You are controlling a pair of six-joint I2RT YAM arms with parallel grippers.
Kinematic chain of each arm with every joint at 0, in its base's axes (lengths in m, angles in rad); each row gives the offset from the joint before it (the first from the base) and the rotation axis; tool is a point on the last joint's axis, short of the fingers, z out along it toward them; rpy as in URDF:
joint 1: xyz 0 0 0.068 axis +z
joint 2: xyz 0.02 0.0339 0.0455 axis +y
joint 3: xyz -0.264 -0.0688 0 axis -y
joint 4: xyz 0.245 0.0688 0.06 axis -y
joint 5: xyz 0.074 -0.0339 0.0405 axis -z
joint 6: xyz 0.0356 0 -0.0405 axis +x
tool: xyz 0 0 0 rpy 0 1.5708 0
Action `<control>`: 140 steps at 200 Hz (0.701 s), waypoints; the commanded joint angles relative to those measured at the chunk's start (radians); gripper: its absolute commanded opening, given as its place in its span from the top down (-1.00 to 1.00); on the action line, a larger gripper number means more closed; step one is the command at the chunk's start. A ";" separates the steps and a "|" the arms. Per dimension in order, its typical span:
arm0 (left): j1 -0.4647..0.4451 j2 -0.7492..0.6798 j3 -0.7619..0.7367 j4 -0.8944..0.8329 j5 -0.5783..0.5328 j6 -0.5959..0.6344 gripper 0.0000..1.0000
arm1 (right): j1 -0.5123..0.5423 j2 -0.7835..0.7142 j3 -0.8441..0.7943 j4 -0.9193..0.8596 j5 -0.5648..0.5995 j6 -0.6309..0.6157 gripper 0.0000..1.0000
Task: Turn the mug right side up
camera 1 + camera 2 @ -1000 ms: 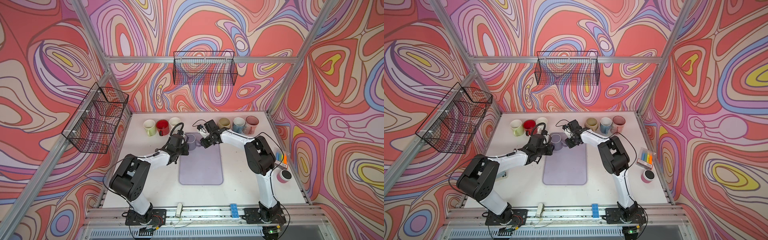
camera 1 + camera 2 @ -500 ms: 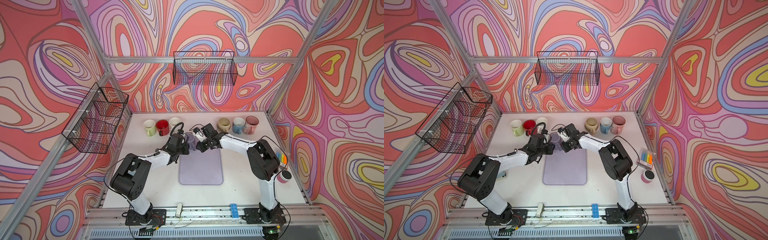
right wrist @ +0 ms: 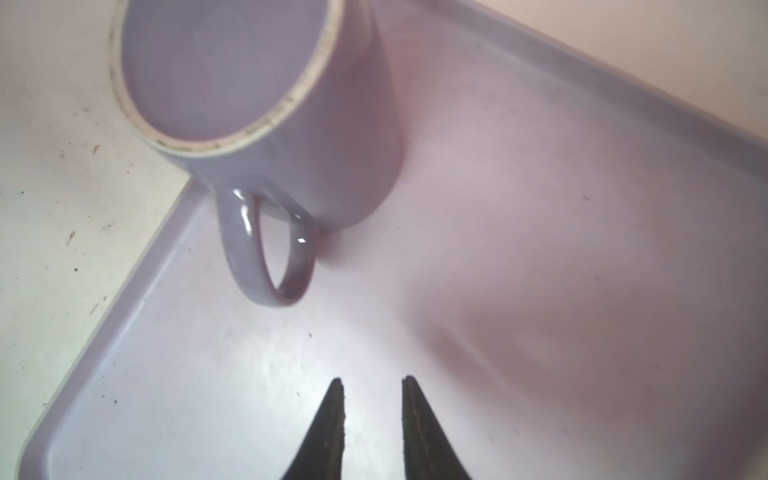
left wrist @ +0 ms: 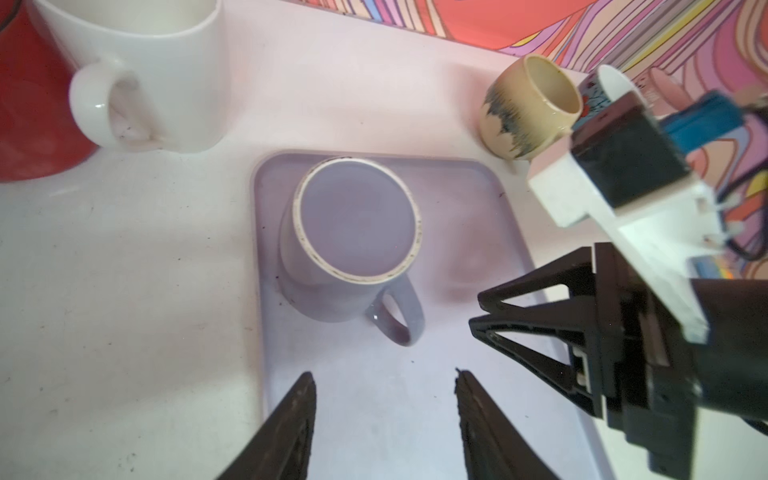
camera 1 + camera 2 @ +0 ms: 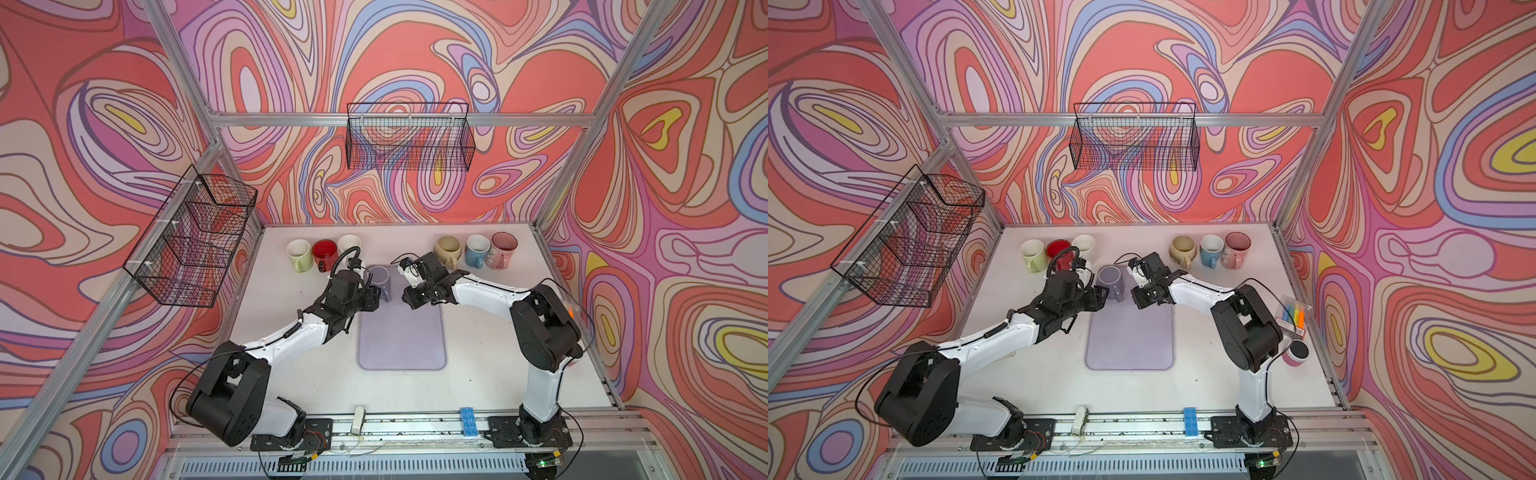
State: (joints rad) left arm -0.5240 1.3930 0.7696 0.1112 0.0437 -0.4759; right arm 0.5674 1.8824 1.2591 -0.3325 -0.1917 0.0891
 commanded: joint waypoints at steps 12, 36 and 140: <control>-0.089 0.056 0.108 -0.188 -0.143 -0.173 -0.22 | -0.056 -0.145 -0.085 0.084 0.050 0.104 0.50; -0.133 0.126 0.177 -0.235 -0.196 -0.247 -0.27 | -0.098 -0.227 -0.124 0.090 0.066 0.128 0.48; -0.142 0.392 0.369 -0.315 -0.356 -0.233 -0.28 | -0.210 -0.399 -0.248 0.150 -0.029 0.147 0.47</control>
State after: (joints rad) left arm -0.6670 1.7500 1.1004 -0.1654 -0.2356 -0.7078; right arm 0.3653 1.5021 1.0363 -0.2146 -0.1883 0.2253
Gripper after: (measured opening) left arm 0.644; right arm 0.266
